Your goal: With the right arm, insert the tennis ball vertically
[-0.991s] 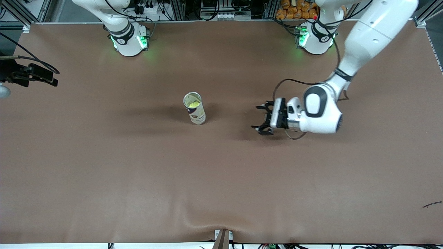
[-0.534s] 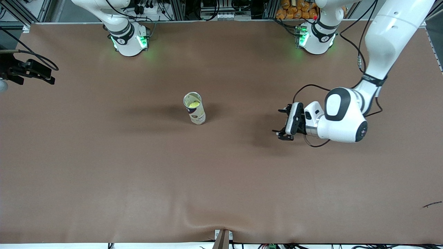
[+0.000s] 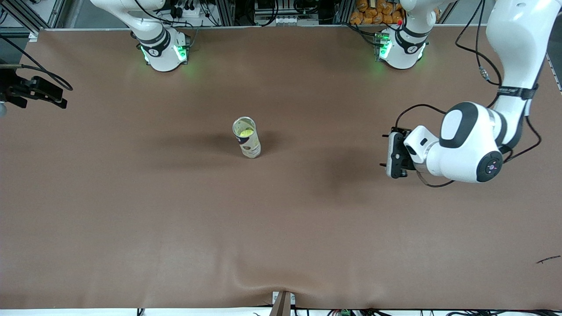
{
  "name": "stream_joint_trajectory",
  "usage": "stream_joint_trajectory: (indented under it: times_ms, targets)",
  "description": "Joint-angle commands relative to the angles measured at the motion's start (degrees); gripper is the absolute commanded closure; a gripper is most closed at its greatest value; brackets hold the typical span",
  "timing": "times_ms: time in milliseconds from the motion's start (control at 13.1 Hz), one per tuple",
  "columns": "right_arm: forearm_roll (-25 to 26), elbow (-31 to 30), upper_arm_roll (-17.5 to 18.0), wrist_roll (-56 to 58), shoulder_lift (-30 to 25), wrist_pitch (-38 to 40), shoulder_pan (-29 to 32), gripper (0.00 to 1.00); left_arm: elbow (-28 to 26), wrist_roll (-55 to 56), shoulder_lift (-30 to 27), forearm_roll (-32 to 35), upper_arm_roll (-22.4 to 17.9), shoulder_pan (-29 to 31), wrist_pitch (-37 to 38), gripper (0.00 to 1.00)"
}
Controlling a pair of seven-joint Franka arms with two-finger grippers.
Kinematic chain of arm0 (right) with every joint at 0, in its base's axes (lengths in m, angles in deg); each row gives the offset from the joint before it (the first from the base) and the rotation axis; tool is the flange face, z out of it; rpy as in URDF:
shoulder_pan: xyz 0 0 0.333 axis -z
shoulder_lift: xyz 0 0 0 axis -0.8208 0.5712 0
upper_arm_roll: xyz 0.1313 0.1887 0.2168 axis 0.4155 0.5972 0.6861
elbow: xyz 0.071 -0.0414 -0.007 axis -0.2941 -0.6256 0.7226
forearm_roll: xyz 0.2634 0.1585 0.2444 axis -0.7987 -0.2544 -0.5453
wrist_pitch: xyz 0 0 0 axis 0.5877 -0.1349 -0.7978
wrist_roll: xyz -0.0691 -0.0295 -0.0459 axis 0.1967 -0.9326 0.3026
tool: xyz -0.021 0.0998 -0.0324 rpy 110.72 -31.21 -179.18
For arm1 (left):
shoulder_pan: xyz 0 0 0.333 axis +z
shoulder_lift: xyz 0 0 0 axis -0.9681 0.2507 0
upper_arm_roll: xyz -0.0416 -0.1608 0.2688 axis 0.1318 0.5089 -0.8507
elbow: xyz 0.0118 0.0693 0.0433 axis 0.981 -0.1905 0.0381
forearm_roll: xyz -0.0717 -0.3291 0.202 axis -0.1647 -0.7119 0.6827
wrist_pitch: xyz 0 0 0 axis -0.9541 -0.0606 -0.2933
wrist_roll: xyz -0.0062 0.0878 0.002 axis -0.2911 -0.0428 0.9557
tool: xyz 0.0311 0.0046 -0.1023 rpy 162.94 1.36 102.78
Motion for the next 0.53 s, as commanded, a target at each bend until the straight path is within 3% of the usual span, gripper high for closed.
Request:
stream_joint_trajectory:
  times_ms: [0,229,457]
  targets:
    - [-1.69,0.64,-0.20,-0.64,-0.82,0.13,0.42,0.00,2.72,15.10,-3.36,4.34,0.63,-0.12,6.45,0.00]
    - [-2.48,0.91,-0.20,-0.72,-0.12,0.13,2.00,0.00,6.32,31.03,-5.13,6.82,1.07,-1.18,11.55,0.00]
    - [-2.48,0.82,-0.20,-0.11,0.06,0.39,2.17,0.00,8.61,42.01,-6.09,11.20,1.07,-1.53,12.01,0.00]
